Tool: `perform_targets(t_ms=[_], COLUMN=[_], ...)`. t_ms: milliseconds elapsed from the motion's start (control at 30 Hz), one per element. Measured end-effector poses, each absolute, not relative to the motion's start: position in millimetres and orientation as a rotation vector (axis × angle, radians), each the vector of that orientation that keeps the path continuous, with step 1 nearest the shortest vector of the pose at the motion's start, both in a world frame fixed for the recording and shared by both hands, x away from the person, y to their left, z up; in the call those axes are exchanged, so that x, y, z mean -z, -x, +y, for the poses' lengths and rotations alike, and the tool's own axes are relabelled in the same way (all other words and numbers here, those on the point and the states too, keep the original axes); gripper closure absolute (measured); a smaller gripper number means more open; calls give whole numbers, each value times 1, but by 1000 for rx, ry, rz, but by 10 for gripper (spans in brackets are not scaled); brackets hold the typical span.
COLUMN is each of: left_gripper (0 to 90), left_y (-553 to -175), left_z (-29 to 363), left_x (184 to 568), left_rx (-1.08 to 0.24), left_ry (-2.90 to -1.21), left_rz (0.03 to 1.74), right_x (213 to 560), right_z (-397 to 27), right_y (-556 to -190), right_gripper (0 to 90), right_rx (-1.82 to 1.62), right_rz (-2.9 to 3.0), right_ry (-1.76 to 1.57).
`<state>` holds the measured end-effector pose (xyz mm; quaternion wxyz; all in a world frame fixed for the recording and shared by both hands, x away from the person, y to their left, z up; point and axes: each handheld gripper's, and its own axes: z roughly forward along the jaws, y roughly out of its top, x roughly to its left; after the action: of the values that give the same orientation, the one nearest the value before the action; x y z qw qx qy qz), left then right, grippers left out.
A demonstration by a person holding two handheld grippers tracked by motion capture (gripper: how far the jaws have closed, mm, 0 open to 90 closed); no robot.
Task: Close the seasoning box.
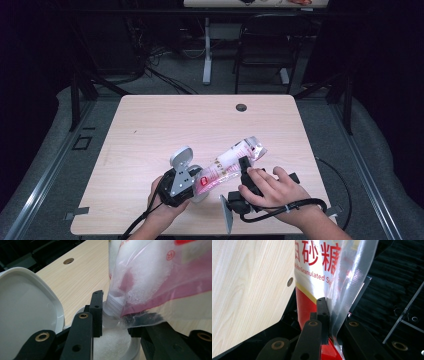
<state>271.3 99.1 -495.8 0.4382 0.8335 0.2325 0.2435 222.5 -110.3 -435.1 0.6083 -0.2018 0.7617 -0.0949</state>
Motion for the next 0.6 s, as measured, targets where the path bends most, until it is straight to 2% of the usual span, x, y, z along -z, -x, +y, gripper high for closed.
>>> perform_targets(t_ms=[600], left_gripper=[713], left_y=[-272], left_z=[102], left_x=[494], left_rx=[-607], left_ry=[-2064], left_rz=[578], right_x=[440], right_z=[-116], right_y=[-227], right_gripper=[878], right_rx=[150], right_rz=[1821], right_ry=[396])
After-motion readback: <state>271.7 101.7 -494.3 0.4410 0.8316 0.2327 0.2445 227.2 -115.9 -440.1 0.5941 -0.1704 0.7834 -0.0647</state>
